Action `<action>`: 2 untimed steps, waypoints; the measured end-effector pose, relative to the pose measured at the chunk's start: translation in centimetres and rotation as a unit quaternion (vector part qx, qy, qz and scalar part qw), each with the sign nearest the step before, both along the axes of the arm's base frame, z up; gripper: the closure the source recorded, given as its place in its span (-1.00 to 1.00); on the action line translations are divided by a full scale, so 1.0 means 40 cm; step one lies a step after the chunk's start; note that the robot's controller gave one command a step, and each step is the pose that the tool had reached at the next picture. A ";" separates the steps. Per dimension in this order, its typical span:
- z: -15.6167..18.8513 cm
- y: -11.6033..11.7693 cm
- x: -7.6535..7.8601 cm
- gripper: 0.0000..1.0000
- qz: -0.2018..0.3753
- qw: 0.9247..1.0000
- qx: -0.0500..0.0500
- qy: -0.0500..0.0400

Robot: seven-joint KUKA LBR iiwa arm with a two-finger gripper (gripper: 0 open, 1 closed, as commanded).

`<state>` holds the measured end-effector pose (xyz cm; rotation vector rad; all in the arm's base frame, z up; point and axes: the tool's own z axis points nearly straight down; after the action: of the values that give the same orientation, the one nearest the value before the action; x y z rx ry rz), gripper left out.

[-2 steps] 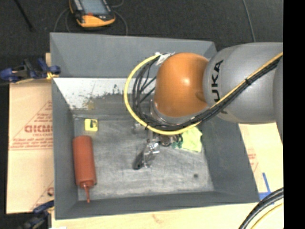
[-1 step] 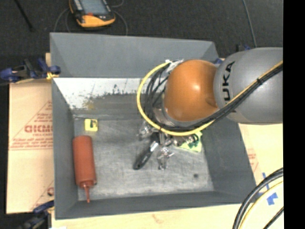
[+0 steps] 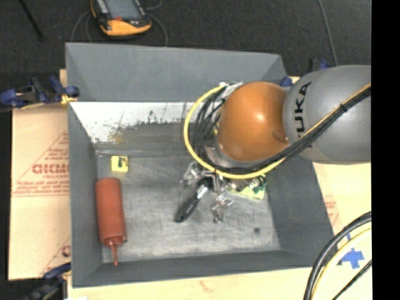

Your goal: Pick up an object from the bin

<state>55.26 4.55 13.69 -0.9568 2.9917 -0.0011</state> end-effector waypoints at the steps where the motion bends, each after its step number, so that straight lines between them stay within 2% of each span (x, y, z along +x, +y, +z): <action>1: -0.155 -0.005 0.091 -1.00 0.105 0.995 0.000 -0.004; 2: -0.156 -0.017 0.086 1.00 0.129 0.992 0.001 -0.007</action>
Offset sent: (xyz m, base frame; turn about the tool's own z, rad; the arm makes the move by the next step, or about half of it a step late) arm 0.0300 -0.0070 -0.0669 -0.2623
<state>58.69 3.85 7.44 -1.3293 2.8306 -0.0056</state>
